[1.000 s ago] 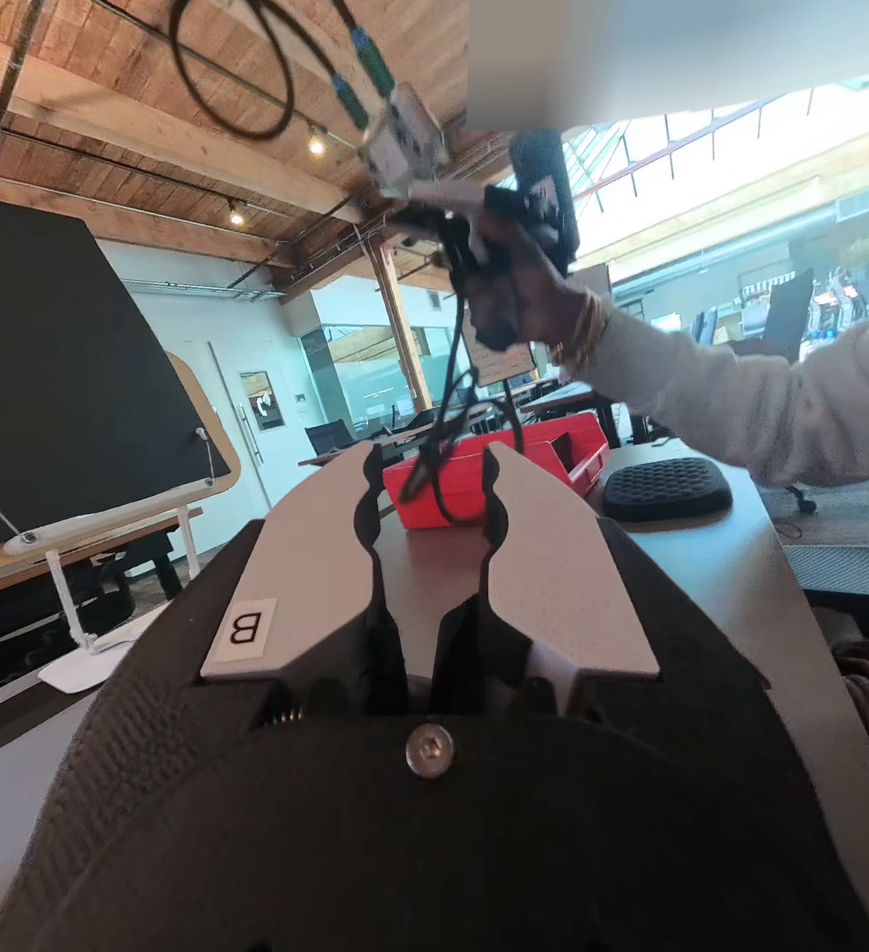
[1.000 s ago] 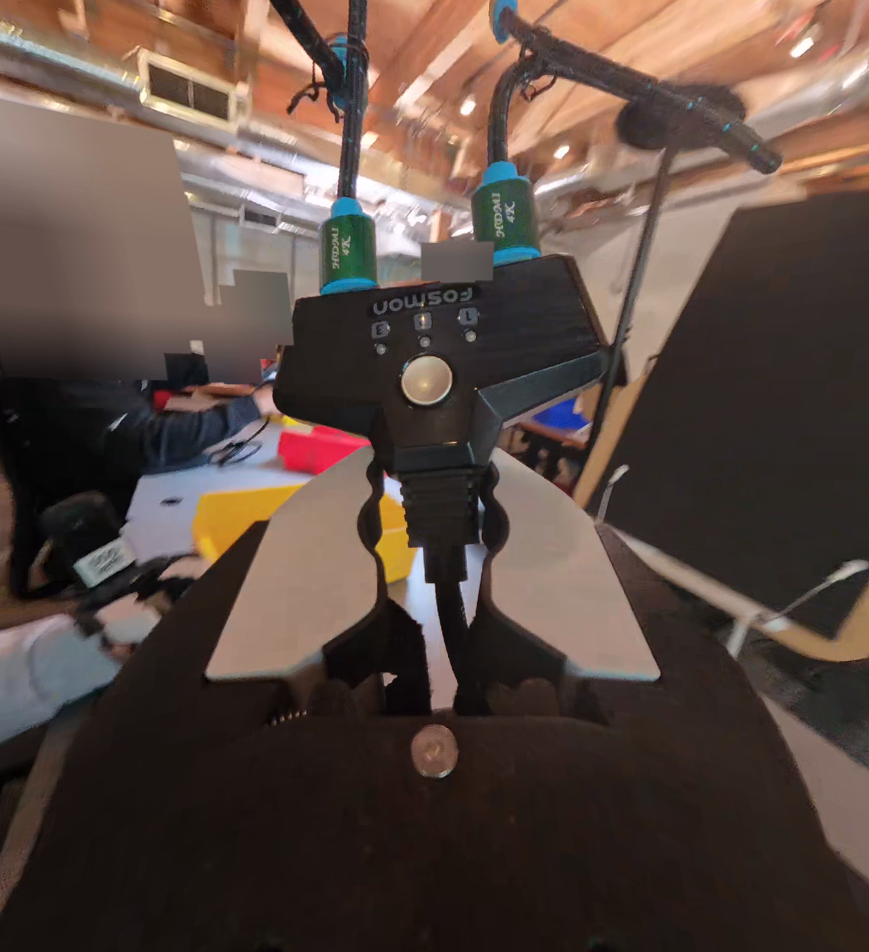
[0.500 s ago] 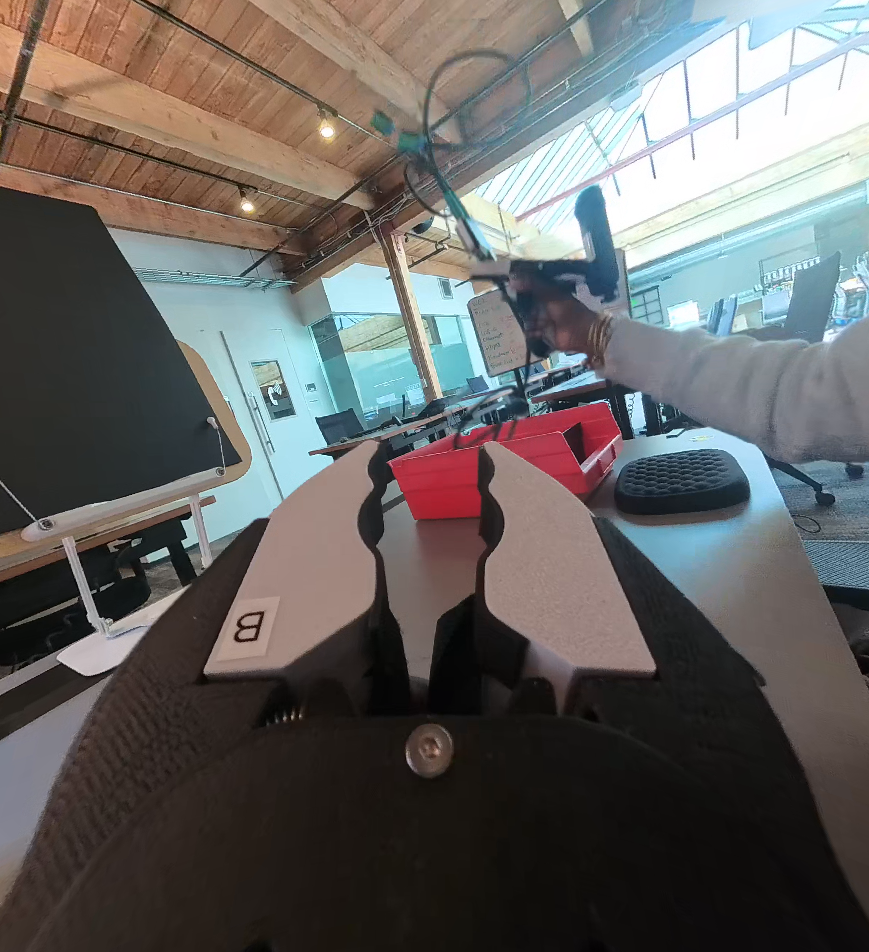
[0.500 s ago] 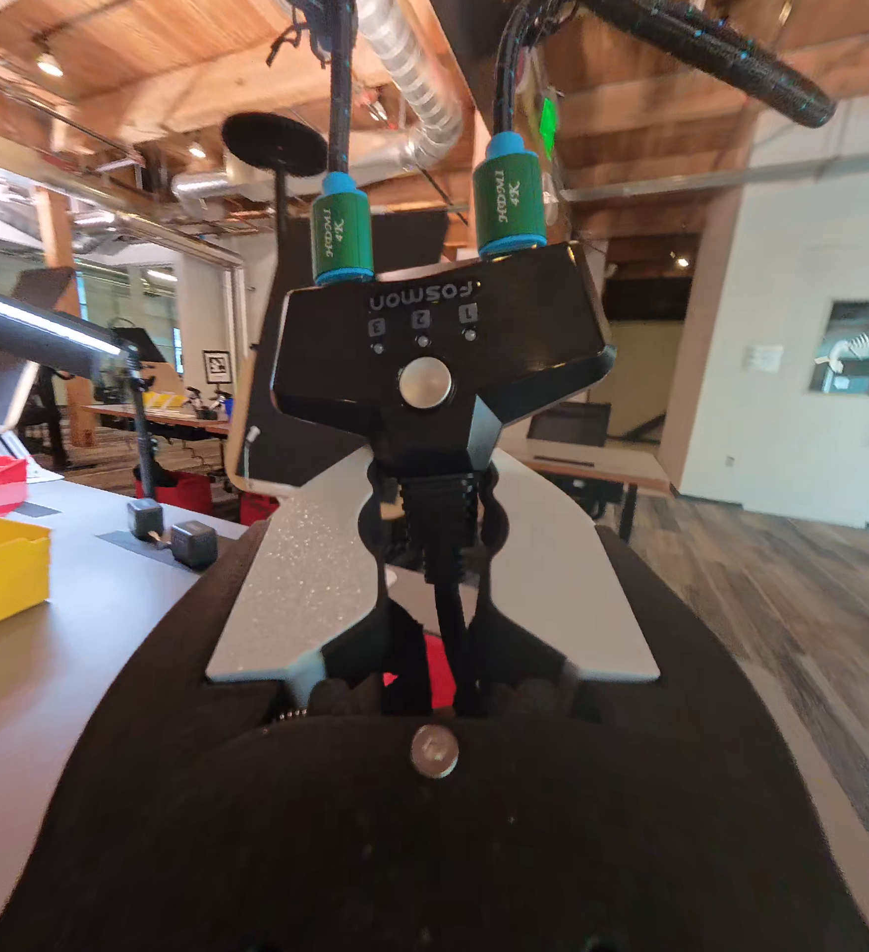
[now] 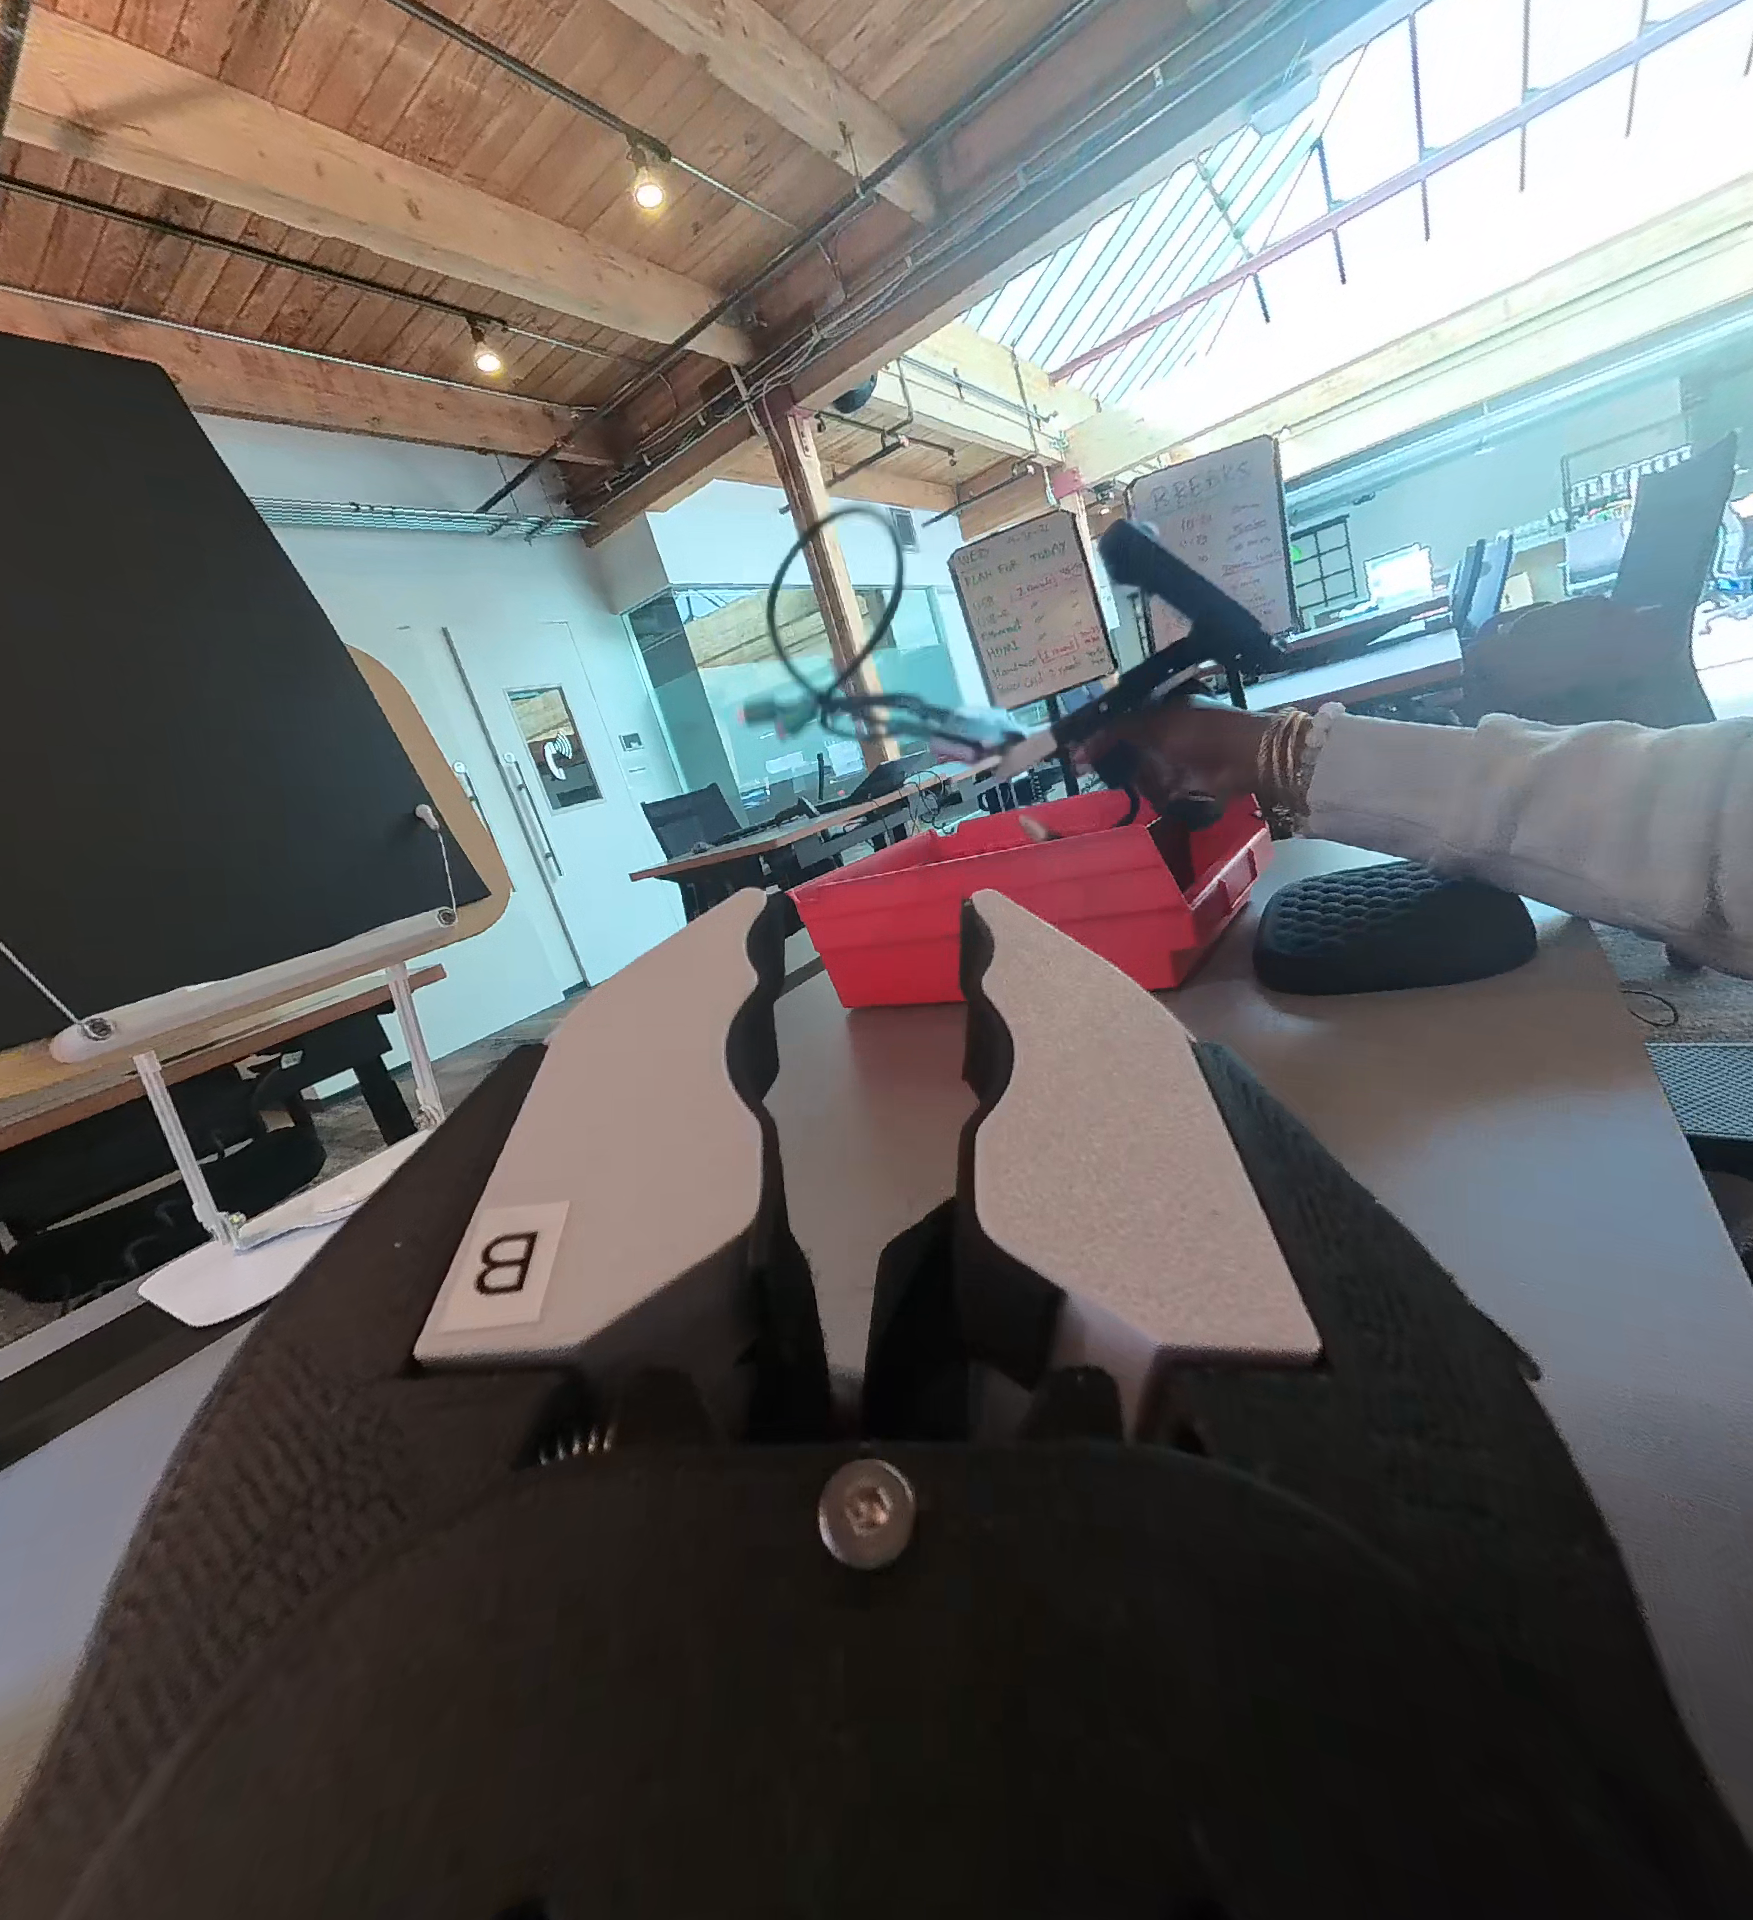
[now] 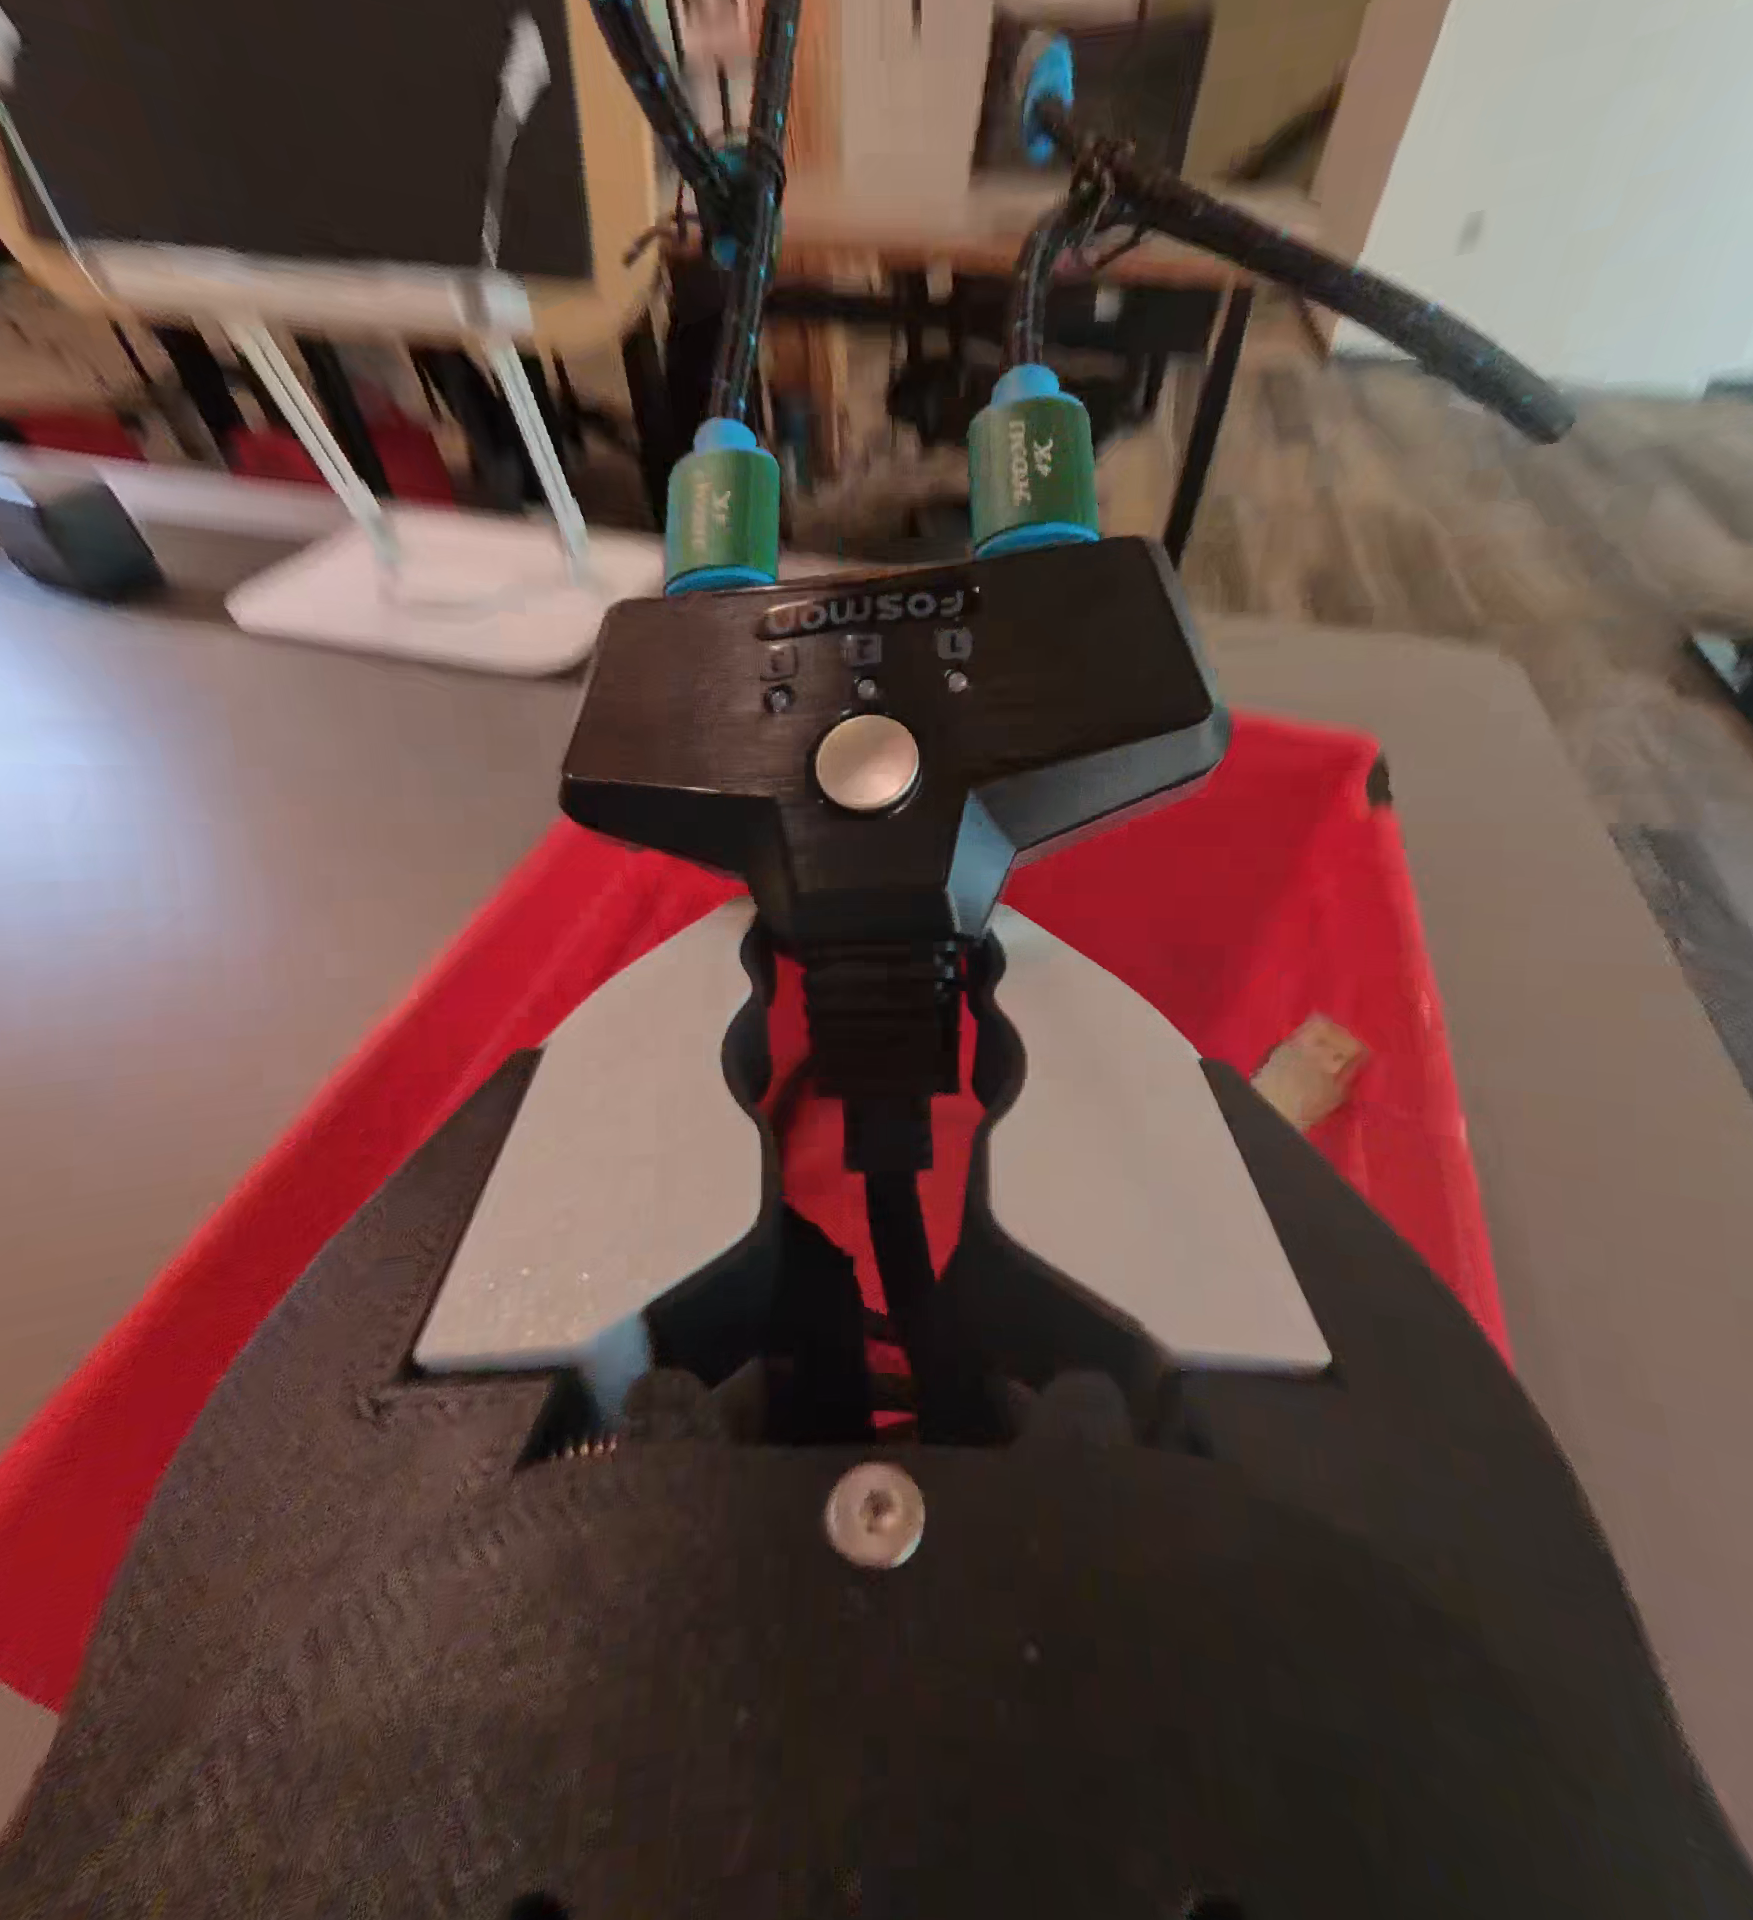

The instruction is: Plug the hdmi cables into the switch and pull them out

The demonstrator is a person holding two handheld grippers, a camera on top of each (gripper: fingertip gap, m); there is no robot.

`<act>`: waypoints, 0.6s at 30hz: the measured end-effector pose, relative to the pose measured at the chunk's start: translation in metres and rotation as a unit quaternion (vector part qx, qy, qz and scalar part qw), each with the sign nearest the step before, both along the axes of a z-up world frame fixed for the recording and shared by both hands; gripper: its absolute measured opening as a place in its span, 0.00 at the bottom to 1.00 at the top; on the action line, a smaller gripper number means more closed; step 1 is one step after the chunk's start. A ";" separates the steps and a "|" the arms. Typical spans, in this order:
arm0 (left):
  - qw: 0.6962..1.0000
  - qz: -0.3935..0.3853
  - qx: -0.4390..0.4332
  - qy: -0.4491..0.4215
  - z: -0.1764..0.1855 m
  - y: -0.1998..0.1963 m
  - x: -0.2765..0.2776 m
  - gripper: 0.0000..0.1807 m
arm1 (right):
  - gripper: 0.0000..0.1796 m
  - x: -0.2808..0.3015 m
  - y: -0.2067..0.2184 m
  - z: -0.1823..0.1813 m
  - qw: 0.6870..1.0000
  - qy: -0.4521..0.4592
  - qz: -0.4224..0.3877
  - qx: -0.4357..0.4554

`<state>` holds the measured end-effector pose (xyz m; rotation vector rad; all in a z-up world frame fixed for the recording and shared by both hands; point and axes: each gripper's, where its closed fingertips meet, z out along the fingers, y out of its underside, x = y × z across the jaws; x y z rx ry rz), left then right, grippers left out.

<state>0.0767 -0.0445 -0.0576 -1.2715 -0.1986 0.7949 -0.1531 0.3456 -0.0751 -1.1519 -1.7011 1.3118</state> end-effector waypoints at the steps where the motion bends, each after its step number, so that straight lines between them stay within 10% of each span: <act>1: 1.000 0.001 0.000 0.000 0.000 0.000 0.000 0.17 | 0.20 -0.001 -0.001 -0.012 0.999 -0.030 -0.006 0.022; 18: 1.000 0.003 0.002 -0.001 0.001 -0.001 0.000 0.17 | 0.17 0.027 0.011 -0.108 0.841 -0.417 0.024 0.345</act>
